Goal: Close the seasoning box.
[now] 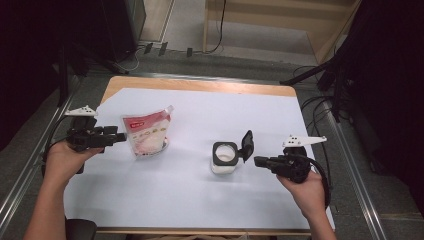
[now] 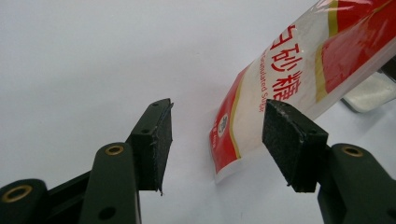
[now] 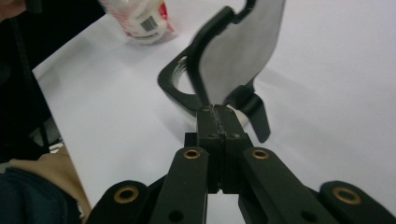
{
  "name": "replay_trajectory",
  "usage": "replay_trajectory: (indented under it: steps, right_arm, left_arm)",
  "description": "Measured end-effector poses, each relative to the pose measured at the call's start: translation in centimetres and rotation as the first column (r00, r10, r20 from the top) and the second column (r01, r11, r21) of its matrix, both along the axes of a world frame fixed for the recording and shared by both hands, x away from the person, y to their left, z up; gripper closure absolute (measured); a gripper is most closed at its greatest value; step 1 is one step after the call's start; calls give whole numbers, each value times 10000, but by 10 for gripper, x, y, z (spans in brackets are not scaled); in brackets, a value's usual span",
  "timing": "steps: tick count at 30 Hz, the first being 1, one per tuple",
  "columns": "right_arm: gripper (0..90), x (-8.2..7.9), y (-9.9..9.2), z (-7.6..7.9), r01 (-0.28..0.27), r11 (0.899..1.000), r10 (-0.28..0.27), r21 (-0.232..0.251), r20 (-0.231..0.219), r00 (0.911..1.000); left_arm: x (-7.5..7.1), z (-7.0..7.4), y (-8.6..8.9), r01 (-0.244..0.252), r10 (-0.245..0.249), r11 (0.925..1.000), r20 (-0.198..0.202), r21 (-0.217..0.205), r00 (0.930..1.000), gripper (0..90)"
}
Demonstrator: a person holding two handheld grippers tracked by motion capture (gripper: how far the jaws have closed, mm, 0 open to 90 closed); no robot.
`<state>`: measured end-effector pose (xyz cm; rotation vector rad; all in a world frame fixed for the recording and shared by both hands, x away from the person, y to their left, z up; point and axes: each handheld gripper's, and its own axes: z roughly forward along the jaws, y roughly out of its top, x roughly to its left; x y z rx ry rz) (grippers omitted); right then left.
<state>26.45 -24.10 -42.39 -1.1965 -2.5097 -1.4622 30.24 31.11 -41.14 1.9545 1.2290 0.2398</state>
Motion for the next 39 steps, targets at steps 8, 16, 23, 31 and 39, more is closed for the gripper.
replay_trajectory:
  steps: [8,16,23,31,39]
  right_arm:
    - [899,15,0,-10,398,9991,-401,-167,-170,9991]
    - [898,31,11,-25,662,9976,-668,-186,-338,9972]
    - [887,38,19,-26,731,9973,-729,67,-296,9969]
    - [900,41,18,-21,807,9964,-806,250,-49,9967]
    - [900,38,20,-15,855,9960,-857,255,75,9963]
  left_arm:
    - [1,-1,-1,69,-68,10000,-62,26,10000,437]
    - [1,-2,-1,-1,2,10000,-116,51,9999,436]
    - [0,-2,0,0,1,10000,-199,46,9998,435]
    - [0,-3,-2,-6,8,10000,-216,96,9998,438]
    - [1,-3,-1,13,-10,9999,-247,141,9997,438]
